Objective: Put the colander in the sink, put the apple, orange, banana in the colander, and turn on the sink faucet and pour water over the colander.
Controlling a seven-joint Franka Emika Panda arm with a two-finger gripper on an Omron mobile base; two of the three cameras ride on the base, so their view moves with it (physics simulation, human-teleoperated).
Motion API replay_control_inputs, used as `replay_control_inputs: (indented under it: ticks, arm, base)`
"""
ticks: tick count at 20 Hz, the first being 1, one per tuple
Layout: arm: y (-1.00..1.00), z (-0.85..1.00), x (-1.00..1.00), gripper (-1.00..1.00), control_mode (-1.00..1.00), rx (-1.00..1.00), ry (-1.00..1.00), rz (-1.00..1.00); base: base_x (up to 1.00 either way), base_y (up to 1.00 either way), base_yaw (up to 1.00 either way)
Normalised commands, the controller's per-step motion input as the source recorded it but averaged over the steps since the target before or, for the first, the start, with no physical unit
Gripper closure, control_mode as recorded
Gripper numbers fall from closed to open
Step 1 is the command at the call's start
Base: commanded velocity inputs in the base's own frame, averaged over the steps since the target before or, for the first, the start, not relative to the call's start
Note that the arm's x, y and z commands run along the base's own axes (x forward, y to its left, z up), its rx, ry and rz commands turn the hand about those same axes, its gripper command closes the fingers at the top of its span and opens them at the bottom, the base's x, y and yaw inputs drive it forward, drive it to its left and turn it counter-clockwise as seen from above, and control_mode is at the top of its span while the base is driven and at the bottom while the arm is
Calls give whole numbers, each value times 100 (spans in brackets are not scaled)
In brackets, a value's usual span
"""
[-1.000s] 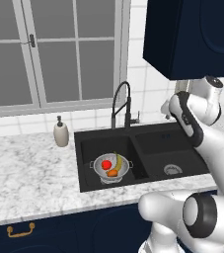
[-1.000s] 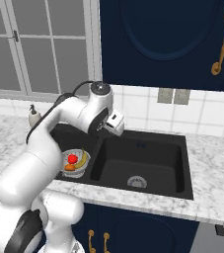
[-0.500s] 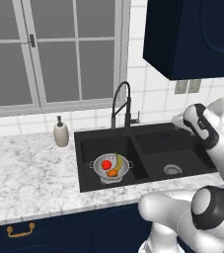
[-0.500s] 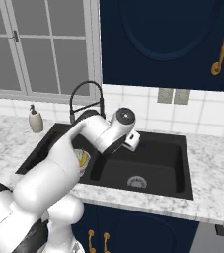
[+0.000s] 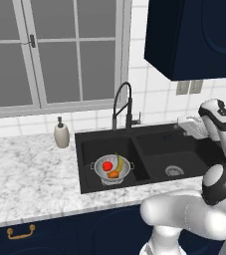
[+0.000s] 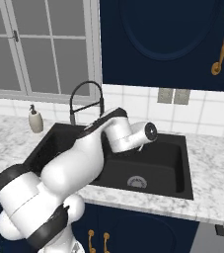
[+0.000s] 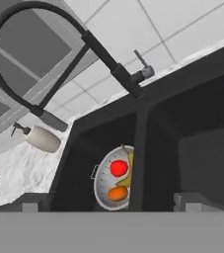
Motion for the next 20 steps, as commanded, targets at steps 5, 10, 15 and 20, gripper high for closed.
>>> replay_control_inputs:
  ticks: [5, 10, 15, 20]
  arm:
    - [1, 0, 41, -100, -100, 8, -12, 18]
    - [17, 0, 35, -100, -100, 0, -4, 12]
    - [24, -1, 35, -100, -100, 0, -1, 7]
    - [30, -20, 6, -100, -100, 0, -12, 3]
  base:
    - [0, 0, 0]
    - [0, 0, 0]
    - [0, 0, 0]
    - [0, 0, 0]
